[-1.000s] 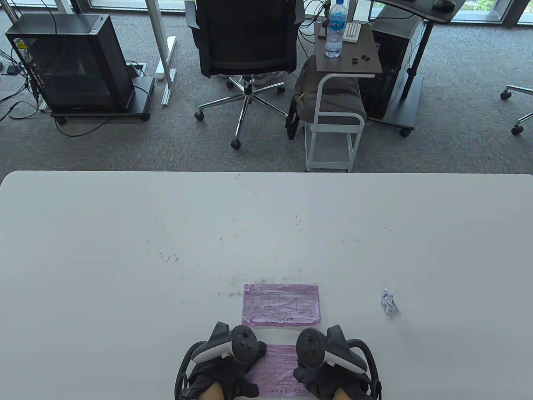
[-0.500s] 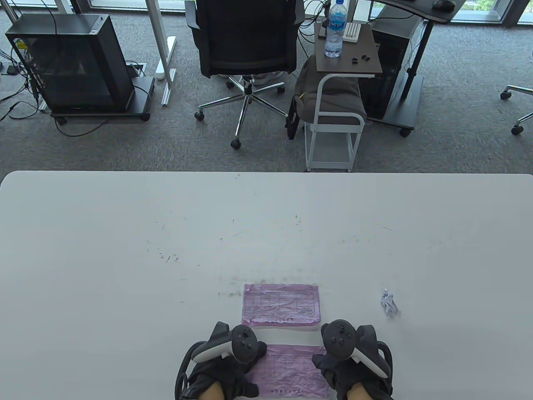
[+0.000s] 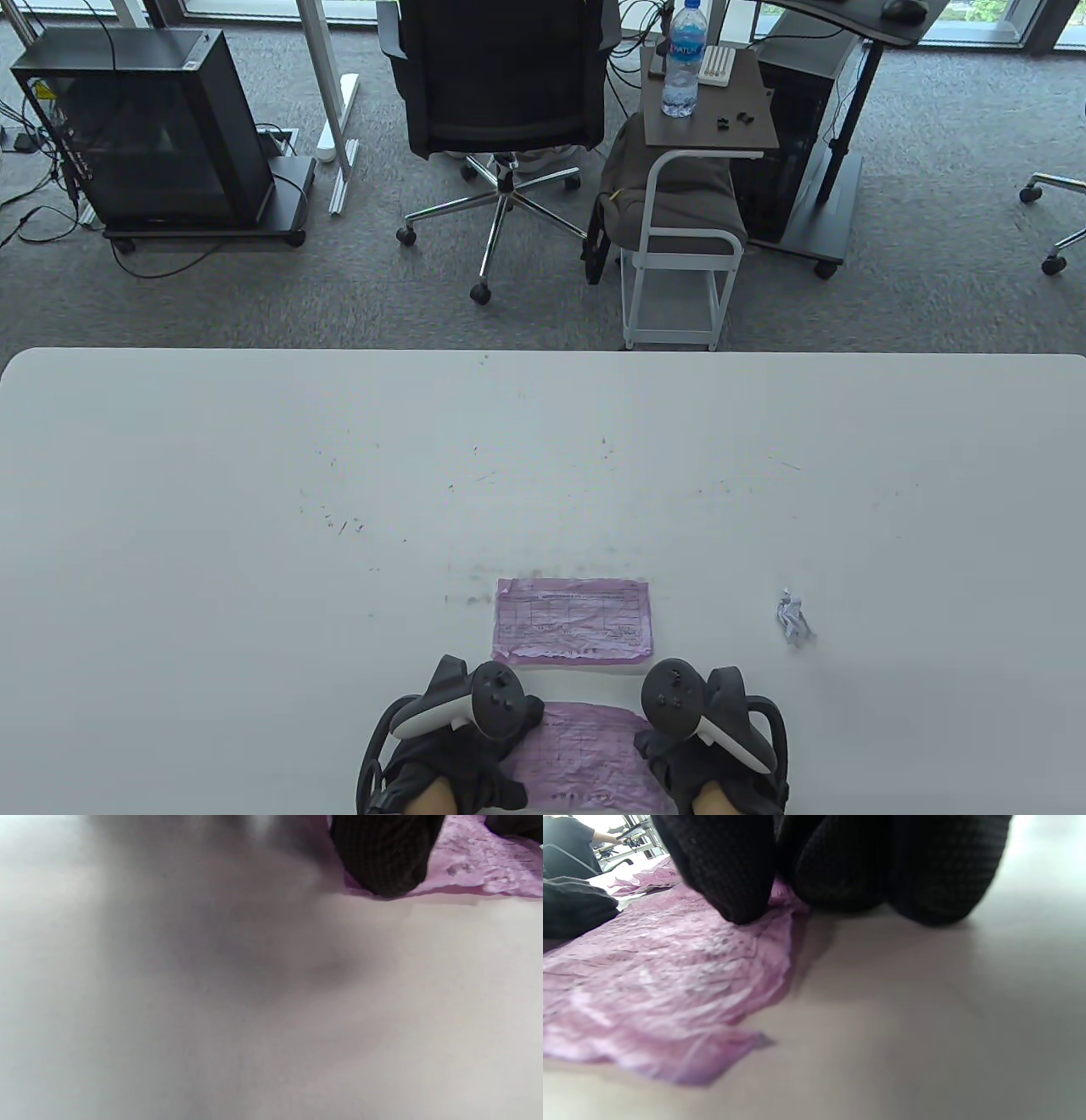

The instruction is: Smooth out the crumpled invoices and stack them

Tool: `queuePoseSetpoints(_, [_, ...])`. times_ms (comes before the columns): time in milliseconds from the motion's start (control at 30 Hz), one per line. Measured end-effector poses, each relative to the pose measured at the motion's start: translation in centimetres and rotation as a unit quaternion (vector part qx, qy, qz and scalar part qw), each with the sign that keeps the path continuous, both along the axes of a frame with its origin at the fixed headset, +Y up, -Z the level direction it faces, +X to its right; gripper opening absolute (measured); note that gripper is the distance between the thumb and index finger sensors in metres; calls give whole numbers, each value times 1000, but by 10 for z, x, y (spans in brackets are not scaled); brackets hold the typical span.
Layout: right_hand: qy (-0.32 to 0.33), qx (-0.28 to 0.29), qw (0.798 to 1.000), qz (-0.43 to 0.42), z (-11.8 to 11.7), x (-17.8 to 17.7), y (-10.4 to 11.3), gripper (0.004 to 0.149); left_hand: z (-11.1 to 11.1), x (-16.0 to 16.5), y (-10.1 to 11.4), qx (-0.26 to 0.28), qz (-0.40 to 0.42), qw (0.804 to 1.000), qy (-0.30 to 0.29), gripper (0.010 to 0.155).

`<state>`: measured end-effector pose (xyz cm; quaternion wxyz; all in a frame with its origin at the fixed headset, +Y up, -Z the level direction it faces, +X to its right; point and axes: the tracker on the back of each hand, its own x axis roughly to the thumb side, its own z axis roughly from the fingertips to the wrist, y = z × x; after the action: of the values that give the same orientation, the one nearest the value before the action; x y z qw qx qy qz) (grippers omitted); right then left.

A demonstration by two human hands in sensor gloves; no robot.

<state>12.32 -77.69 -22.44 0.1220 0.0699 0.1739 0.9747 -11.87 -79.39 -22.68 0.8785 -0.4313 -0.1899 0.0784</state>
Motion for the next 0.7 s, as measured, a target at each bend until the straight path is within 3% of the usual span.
queuePoseSetpoints(167, [1,52,998,27,2,-2,5,40,0,0,0,1,1,1000,0,86])
queuePoseSetpoints(300, [-5,70,997,12,2,1,11,38,0,0,0,0,1,1000,0,86])
queuePoseSetpoints(467, [-7,57,991,-120,1,11,20,40,0,1,-1,2,-5,1000,-3,86])
queuePoseSetpoints(567, [2,60,973,-222,1,12,23,43,0,1,-1,1,-6,1000,-1,86])
queuePoseSetpoints(700, [29,126,965,-228,5,2,33,43,1,2,-1,0,-9,1000,-1,86])
